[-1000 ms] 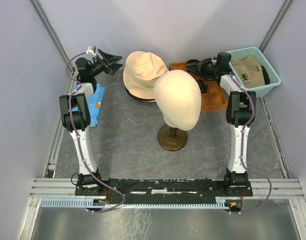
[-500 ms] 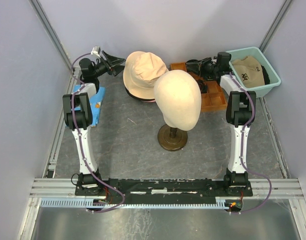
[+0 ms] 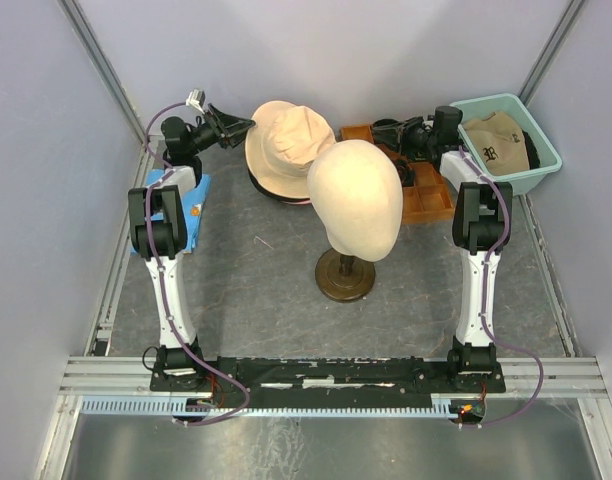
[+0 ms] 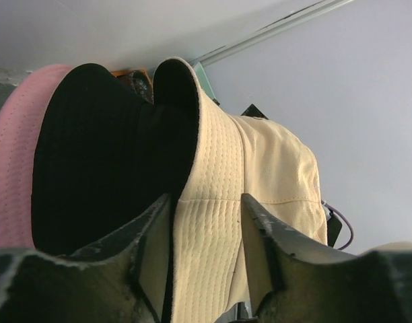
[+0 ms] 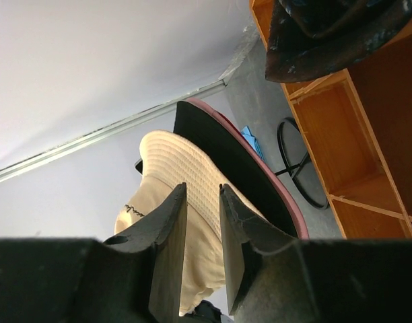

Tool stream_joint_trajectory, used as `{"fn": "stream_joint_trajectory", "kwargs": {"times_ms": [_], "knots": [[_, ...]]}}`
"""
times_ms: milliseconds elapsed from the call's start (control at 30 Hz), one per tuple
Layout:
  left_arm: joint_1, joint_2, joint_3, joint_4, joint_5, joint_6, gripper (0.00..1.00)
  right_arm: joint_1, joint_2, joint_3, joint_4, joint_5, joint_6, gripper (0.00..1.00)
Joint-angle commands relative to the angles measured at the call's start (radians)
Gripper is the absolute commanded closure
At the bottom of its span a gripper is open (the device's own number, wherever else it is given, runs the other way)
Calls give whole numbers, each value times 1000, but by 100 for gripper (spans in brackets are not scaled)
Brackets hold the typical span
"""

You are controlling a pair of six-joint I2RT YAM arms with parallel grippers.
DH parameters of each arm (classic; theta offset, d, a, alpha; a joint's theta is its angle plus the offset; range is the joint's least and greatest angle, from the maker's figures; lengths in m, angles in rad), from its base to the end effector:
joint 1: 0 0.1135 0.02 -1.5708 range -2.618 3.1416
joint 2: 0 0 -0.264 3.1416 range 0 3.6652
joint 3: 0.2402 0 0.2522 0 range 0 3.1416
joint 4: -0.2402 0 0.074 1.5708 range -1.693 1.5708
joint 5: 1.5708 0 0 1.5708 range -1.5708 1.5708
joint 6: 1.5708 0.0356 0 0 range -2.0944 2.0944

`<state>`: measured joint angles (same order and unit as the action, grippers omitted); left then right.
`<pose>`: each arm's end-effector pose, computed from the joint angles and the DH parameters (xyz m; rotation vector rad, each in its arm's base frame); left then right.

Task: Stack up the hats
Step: Stack the hat on the hat.

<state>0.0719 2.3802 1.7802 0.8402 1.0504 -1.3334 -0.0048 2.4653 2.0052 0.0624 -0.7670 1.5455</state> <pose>0.5371 0.0077 0.2287 -0.1134 1.7020 -1.6735 0.5640 0.0220 0.1851 1.1270 1.9999 1.6682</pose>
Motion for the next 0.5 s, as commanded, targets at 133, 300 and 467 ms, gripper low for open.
{"fn": "stream_joint_trajectory", "kwargs": {"times_ms": [133,300,467], "knots": [[-14,38,30,152,15,-113,61,-6,-71,-19,56,-10,2,67],[-14,57,17,192,-2,-149,90,-9,-70,-18,57,-11,5,67],[-12,48,-67,205,-62,-143,97,-9,-72,-19,56,-12,7,67]]}}
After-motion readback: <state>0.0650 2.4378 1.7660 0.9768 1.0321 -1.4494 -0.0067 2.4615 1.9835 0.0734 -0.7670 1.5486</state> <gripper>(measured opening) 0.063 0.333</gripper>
